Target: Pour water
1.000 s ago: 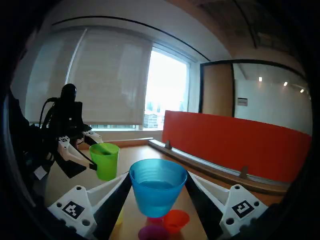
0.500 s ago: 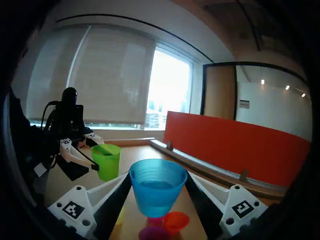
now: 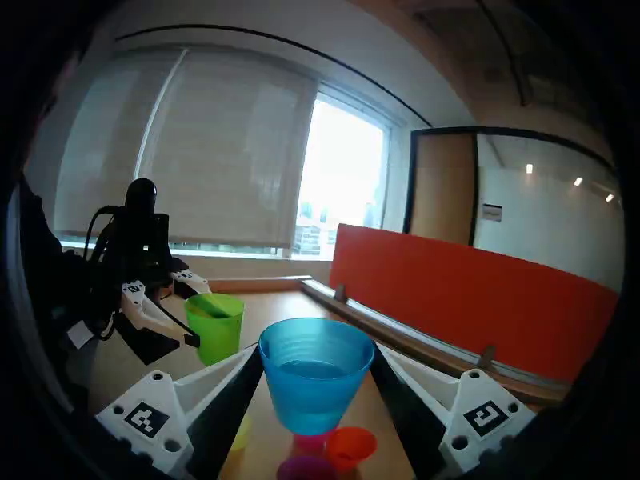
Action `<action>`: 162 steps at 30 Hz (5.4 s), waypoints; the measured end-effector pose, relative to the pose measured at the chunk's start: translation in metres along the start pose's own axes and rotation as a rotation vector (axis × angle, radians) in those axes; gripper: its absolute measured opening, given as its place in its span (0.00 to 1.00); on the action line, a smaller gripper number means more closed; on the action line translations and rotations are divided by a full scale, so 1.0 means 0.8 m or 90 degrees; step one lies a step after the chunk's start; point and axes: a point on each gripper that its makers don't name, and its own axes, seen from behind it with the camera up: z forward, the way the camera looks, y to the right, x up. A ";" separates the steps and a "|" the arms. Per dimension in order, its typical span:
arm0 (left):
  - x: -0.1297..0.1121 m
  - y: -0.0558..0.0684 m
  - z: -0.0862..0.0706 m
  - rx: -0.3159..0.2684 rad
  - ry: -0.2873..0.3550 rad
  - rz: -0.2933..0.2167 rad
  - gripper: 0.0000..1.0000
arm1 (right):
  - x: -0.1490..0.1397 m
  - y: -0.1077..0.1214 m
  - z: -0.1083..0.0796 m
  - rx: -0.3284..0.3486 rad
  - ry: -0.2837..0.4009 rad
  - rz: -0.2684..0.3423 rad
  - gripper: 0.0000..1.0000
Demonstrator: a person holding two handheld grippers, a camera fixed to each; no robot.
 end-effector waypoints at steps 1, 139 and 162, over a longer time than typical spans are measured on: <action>0.000 0.000 0.000 -0.001 0.000 -0.001 0.81 | 0.000 0.000 0.000 0.001 -0.001 -0.002 0.93; -0.024 0.039 -0.007 -0.067 0.012 0.008 0.81 | 0.078 -0.040 0.070 0.077 -0.037 -0.380 0.92; -0.015 0.042 -0.005 -0.073 0.012 0.014 0.81 | 0.090 -0.042 0.068 0.075 -0.032 -0.437 0.92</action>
